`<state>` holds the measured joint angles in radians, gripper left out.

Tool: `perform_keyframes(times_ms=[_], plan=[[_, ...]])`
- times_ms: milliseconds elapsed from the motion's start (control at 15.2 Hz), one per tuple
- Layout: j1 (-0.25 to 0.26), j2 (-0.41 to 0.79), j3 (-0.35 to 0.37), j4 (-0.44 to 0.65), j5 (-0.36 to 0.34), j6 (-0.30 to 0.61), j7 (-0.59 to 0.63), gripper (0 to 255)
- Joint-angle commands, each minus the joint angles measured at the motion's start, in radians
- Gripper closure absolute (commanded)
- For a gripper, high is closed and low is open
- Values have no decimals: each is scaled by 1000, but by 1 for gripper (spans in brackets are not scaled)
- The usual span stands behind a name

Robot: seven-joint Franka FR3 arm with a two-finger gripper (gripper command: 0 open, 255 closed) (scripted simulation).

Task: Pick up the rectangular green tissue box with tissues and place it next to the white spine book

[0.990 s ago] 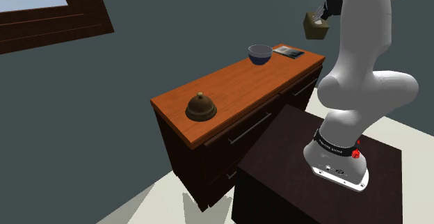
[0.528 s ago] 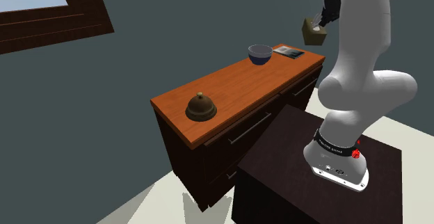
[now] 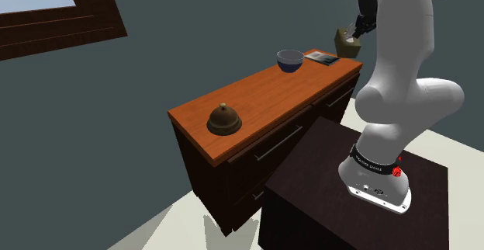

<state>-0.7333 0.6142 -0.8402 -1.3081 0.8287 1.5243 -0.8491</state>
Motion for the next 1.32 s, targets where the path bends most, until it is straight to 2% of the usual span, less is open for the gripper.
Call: perform_keyframes(times_ms=[0, 924, 1254], plan=[[7, 2, 1, -25, 2, 21, -13, 255], [26, 50, 23, -145, 41, 150, -91, 255], [26, 50, 23, -145, 41, 150, -91, 255]])
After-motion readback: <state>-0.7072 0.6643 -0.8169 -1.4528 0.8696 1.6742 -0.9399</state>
